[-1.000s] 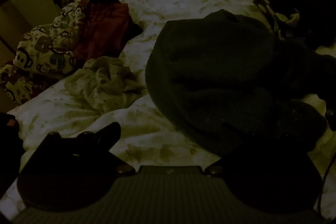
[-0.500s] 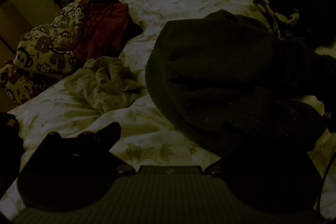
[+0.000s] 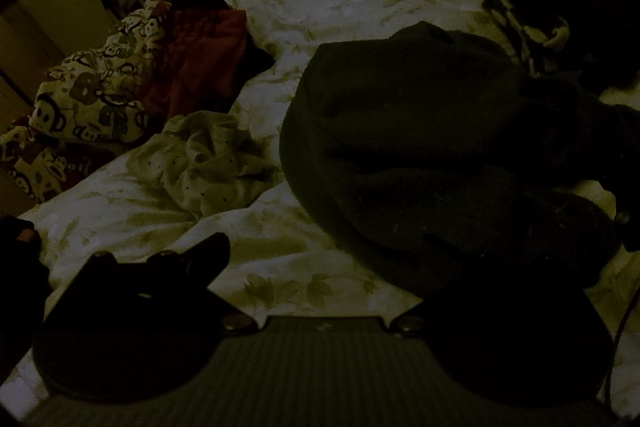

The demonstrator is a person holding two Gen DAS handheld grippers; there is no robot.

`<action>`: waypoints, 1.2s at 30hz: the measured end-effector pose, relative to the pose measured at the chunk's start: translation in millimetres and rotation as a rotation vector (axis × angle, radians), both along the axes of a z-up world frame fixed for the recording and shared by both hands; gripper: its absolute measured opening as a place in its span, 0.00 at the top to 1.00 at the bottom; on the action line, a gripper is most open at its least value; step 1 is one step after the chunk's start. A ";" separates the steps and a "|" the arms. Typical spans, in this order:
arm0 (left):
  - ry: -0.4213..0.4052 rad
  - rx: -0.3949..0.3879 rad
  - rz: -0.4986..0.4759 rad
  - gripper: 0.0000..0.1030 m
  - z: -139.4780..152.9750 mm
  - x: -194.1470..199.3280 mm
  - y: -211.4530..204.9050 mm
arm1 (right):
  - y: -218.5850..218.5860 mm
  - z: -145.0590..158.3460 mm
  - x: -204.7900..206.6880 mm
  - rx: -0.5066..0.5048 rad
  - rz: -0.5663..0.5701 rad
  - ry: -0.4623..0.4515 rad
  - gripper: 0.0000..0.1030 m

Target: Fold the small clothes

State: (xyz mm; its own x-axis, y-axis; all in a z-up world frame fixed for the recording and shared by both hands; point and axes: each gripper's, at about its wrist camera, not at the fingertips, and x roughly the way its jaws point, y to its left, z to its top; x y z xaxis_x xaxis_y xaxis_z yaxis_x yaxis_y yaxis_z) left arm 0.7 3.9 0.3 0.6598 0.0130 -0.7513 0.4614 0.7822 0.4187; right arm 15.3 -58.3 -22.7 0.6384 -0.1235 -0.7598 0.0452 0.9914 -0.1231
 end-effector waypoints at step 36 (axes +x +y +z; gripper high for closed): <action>-0.003 -0.004 -0.013 0.00 2.4 -5.0 2.8 | 0.4 2.8 -2.6 -0.018 0.000 -0.006 0.00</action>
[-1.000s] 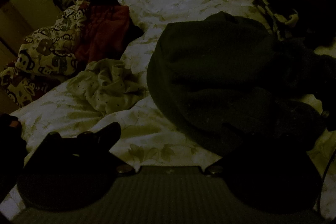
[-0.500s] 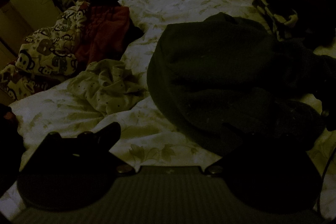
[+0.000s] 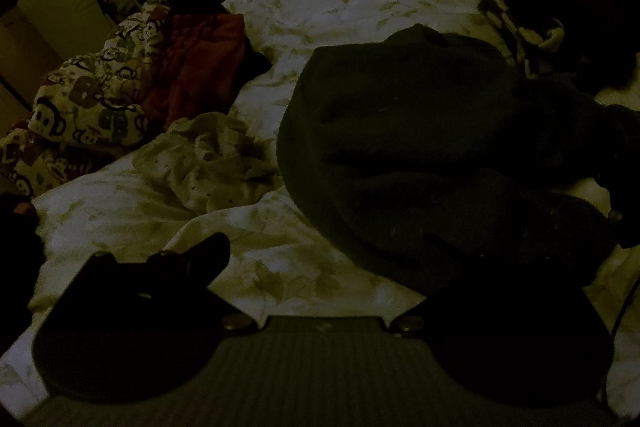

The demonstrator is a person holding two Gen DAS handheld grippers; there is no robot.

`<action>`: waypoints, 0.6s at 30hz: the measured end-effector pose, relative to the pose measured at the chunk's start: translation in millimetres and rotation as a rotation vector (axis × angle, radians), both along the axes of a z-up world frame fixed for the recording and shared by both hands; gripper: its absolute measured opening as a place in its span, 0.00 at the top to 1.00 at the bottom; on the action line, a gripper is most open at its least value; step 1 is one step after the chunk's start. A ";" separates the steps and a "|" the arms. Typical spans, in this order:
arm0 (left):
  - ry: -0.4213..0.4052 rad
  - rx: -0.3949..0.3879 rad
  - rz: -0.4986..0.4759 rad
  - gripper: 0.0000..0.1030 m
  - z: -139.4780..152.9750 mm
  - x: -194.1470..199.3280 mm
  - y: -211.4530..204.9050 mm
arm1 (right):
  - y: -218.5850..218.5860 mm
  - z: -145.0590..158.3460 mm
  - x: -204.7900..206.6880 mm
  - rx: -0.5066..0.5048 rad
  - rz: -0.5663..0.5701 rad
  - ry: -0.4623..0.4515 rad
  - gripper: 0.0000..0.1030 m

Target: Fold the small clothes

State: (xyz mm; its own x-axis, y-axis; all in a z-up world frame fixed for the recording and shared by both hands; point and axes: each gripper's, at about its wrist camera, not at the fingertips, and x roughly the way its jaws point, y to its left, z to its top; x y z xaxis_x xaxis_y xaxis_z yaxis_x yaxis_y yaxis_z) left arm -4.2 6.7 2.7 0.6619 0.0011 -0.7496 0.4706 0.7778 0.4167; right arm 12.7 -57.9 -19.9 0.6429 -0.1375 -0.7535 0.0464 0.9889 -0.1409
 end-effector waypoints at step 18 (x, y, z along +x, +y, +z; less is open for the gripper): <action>0.000 -0.008 -0.006 0.00 2.4 -0.9 -2.0 | -0.2 -0.5 0.4 -0.004 0.000 -0.004 0.00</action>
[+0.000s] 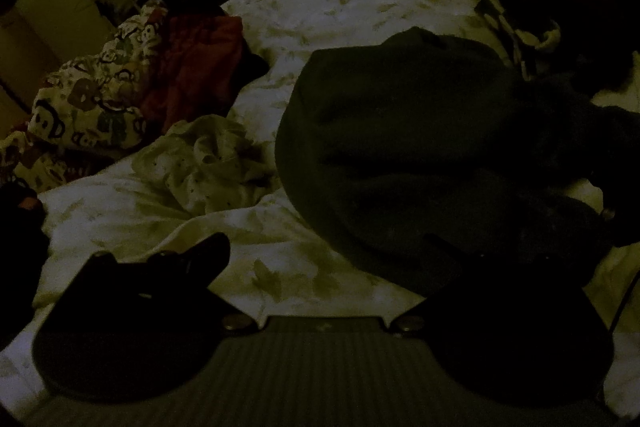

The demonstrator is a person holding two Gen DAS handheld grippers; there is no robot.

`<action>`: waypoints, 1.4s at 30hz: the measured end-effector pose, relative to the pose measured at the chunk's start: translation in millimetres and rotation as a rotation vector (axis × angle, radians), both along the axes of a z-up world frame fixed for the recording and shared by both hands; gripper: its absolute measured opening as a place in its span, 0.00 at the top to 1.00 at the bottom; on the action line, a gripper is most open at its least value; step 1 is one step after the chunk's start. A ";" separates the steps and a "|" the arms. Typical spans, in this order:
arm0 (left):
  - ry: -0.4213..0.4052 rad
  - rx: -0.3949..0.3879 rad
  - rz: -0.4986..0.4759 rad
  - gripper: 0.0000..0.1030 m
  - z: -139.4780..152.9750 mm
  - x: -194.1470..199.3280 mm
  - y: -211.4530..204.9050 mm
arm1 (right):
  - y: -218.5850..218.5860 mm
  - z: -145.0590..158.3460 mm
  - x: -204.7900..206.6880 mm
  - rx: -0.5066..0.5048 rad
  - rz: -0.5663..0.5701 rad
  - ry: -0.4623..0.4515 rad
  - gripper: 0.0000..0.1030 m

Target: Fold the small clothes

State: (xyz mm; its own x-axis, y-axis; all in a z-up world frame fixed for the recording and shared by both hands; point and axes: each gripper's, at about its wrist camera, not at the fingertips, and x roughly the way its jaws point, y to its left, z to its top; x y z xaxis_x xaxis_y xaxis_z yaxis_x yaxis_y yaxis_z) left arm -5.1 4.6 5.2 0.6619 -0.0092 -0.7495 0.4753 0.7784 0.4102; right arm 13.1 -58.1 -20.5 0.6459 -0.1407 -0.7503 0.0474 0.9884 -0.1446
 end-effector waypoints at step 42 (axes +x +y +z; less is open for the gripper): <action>-0.214 -0.011 -0.106 0.00 -12.1 2.9 57.7 | -42.3 -10.0 -46.2 0.209 0.073 -0.350 0.00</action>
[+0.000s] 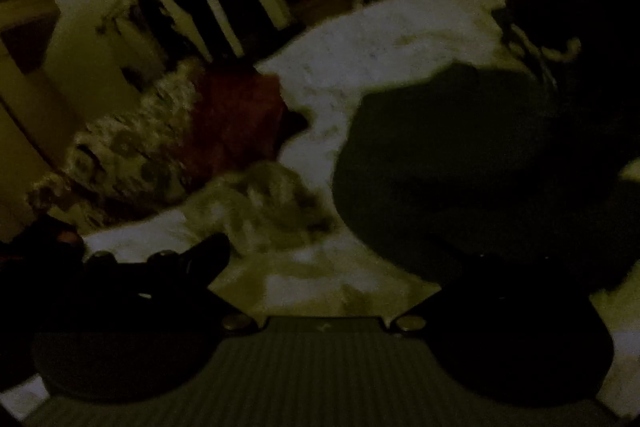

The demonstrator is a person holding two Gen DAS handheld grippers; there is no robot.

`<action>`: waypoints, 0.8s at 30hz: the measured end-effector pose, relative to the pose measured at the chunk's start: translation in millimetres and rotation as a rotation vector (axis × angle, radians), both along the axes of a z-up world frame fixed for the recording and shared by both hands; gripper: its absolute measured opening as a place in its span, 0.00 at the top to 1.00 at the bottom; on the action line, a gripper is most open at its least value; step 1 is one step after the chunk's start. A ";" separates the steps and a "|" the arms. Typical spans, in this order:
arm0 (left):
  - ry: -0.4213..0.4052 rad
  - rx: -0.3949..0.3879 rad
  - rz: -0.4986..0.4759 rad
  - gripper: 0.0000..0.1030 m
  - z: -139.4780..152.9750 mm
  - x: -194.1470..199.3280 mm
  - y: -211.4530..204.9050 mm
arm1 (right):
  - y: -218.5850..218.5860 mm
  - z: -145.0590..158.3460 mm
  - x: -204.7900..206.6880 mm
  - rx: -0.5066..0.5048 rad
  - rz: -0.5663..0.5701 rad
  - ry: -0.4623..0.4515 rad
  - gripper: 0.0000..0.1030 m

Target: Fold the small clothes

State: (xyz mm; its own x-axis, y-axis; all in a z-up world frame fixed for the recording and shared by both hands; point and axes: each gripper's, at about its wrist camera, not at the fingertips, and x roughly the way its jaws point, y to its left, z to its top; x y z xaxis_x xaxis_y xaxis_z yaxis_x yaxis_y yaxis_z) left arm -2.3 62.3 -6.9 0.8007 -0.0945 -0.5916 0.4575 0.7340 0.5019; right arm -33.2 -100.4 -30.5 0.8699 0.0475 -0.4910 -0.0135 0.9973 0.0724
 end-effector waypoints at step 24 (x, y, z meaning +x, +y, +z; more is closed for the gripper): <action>0.148 0.008 -0.067 0.15 -24.1 38.5 -39.4 | -57.2 -82.8 100.8 0.260 0.044 0.235 0.92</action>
